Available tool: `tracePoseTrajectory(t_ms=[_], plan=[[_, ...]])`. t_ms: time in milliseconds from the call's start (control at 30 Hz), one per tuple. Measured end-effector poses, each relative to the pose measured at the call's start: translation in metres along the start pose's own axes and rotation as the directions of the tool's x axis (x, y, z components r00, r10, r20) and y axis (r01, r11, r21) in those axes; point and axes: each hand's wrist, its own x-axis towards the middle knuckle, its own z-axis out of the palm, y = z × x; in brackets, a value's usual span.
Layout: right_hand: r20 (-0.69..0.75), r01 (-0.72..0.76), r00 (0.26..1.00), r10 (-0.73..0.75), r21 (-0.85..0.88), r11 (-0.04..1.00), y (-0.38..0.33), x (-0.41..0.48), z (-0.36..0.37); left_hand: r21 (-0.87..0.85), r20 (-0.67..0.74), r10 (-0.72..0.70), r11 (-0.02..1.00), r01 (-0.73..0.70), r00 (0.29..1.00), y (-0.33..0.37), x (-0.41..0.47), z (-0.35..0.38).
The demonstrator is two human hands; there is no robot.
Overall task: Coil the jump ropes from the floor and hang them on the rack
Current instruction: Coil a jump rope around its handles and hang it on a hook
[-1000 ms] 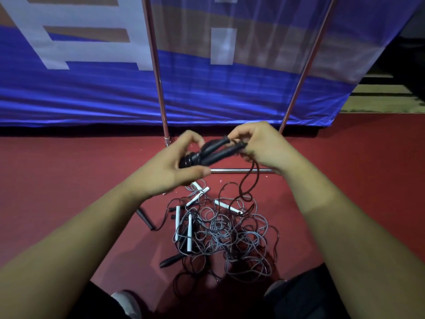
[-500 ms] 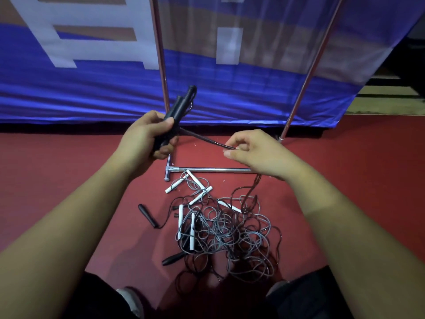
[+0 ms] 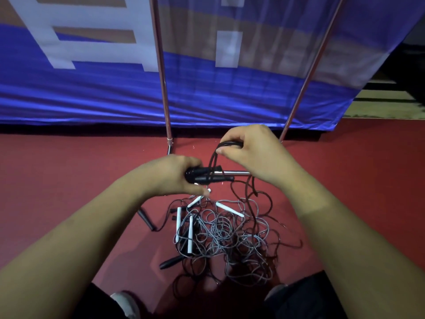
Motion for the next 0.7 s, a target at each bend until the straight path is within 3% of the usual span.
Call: tracePoseTrajectory(t_ms=[167,300,400,533,700], plan=[[-0.071,-0.052,0.996,0.055,0.048,0.997,0.011,0.006,-0.003,-0.016,-0.013,0.109,0.994,-0.109,0.994,0.009,-0.002,0.0],[-0.018,-0.108,0.993,0.114,0.204,0.973,0.021,0.008,-0.002,-0.312,0.063,0.269,0.92,-0.237,0.961,0.014,-0.007,-0.003],[0.003,-0.105,0.994,0.108,0.258,0.96,0.025,0.01,-0.003,-0.483,-0.055,0.321,0.82,-0.307,0.945,0.017,-0.013,-0.006],[0.105,-0.195,0.98,0.17,0.324,0.926,0.028,0.01,0.001,-0.818,-0.27,0.117,0.496,-0.291,0.956,0.012,-0.011,-0.009],[0.247,-0.225,0.96,0.133,0.393,0.892,0.026,0.006,0.01,-0.897,-0.369,-0.138,0.311,-0.314,0.919,0.01,-0.002,-0.015]])
